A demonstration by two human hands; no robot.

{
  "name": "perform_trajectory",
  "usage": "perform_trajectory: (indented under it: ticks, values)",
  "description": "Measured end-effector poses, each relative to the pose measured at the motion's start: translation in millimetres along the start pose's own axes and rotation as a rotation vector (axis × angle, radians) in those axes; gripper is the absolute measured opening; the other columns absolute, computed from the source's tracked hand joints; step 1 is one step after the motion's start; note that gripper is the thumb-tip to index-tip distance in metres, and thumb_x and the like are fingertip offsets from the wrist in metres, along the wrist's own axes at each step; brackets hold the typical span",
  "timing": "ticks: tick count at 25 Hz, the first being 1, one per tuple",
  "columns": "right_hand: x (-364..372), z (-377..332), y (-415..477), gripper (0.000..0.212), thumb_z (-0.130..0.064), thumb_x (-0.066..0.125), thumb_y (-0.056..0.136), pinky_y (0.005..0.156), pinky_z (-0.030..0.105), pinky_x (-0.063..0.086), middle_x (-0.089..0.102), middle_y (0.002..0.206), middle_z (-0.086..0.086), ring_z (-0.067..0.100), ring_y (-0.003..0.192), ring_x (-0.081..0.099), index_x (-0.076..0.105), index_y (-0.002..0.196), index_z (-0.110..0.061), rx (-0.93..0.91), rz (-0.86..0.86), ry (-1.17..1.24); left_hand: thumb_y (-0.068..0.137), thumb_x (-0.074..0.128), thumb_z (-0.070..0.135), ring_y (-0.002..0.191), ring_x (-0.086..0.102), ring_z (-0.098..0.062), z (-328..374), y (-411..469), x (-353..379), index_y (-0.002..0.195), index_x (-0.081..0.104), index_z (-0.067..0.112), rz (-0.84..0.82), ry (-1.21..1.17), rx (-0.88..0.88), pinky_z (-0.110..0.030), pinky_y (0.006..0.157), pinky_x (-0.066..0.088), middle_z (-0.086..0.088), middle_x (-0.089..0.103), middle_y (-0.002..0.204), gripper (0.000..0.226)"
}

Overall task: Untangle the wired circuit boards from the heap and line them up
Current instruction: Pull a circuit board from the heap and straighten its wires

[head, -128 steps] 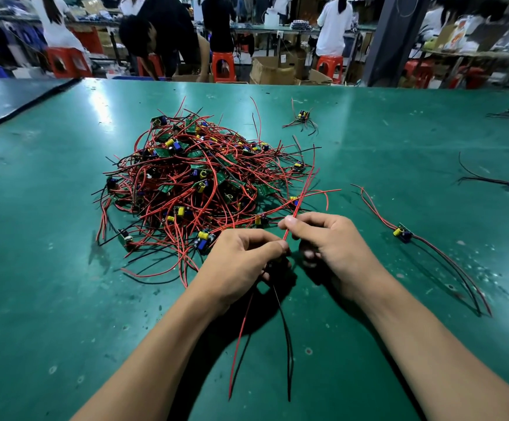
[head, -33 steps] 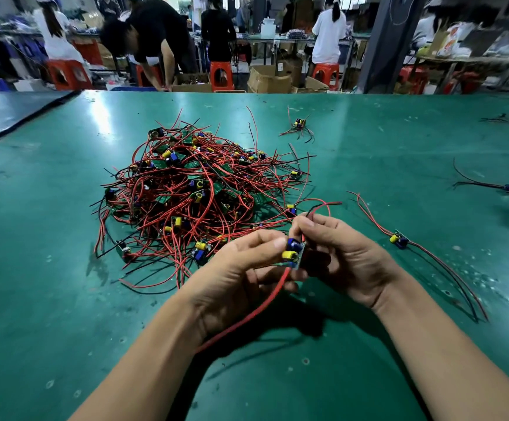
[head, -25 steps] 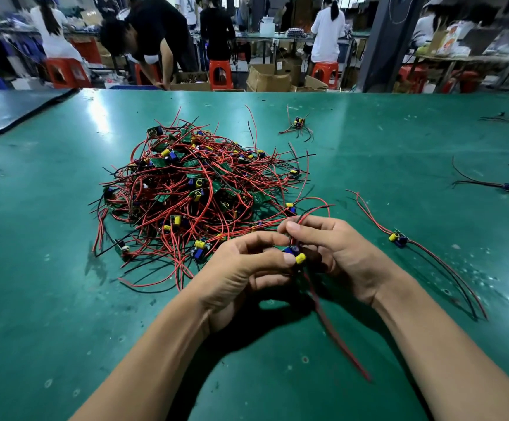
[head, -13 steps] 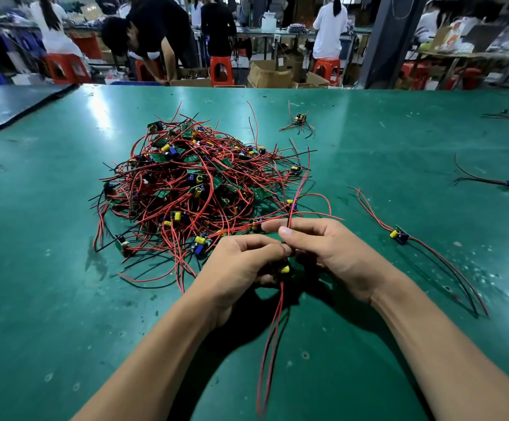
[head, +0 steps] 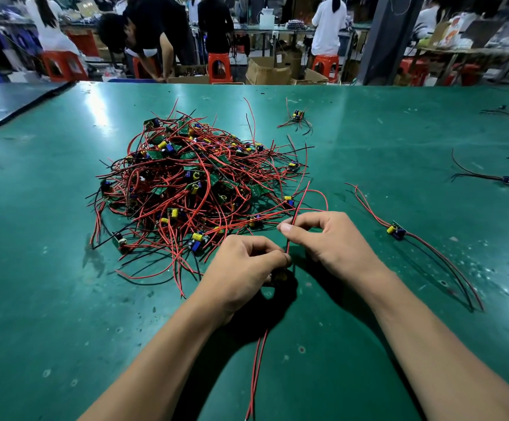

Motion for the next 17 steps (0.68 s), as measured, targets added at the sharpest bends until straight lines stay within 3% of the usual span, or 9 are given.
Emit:
perform_trajectory:
  ticks: [2,5,8,11,14,17]
  values:
    - [-6,0,3,0.013,-0.025,0.075,0.089,0.071,0.011,0.043,0.075,0.079,-0.007,0.000,0.073,0.060,0.076,0.077,-0.018,-0.030,0.117,-0.046,0.081,0.073,0.014,0.051,0.047,-0.008,1,-1,2,0.070,0.072,0.008,-0.023,0.023,0.003,-0.016,0.052,0.039,0.002,0.061,0.058,0.012]
    - [-14,2,3,0.010,-0.024,0.077,0.086,0.081,0.019,0.045,0.075,0.087,-0.003,0.007,0.082,0.064,0.079,0.086,-0.015,-0.045,0.288,-0.081,0.079,0.074,0.015,0.056,0.052,-0.009,4,-2,3,0.066,0.073,0.014,-0.056,0.036,0.019,-0.017,0.056,0.041,-0.001,0.064,0.060,0.013]
    - [-23,3,2,0.003,-0.022,0.079,0.085,0.078,0.015,0.046,0.075,0.088,-0.005,0.003,0.080,0.065,0.078,0.085,-0.020,-0.101,0.479,-0.058,0.071,0.071,0.024,0.066,0.059,-0.011,7,-5,5,0.067,0.074,0.017,-0.086,0.038,0.034,-0.026,0.068,0.046,-0.007,0.072,0.071,0.009]
    - [-25,1,-1,0.004,-0.021,0.079,0.084,0.077,0.017,0.047,0.072,0.086,-0.008,0.003,0.080,0.065,0.077,0.086,-0.018,-0.161,0.580,-0.047,0.069,0.070,0.026,0.067,0.060,-0.012,7,-6,6,0.067,0.074,0.015,-0.107,0.031,0.038,-0.027,0.069,0.047,-0.009,0.072,0.073,0.012]
    - [-25,4,3,0.007,-0.025,0.078,0.086,0.065,0.017,0.044,0.069,0.077,-0.012,0.002,0.064,0.059,0.075,0.083,-0.019,-0.144,0.551,0.022,0.070,0.070,0.025,0.066,0.058,-0.012,7,-5,5,0.065,0.074,0.018,-0.120,0.009,0.029,-0.026,0.067,0.046,-0.003,0.070,0.068,0.009]
    - [-23,15,11,0.019,-0.027,0.071,0.092,0.044,0.022,0.030,0.057,0.064,-0.009,0.007,0.041,0.035,0.070,0.081,-0.013,-0.035,0.445,0.353,0.069,0.068,0.023,0.059,0.056,-0.005,5,-3,3,0.062,0.074,0.020,-0.117,-0.024,0.002,-0.016,0.059,0.043,0.004,0.068,0.065,0.010]
Point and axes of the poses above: each hand's wrist, its own y-axis towards the middle knuckle, its own x-axis out of the palm, z = x × y, the point moved 5 cm from there along y, towards the middle knuckle
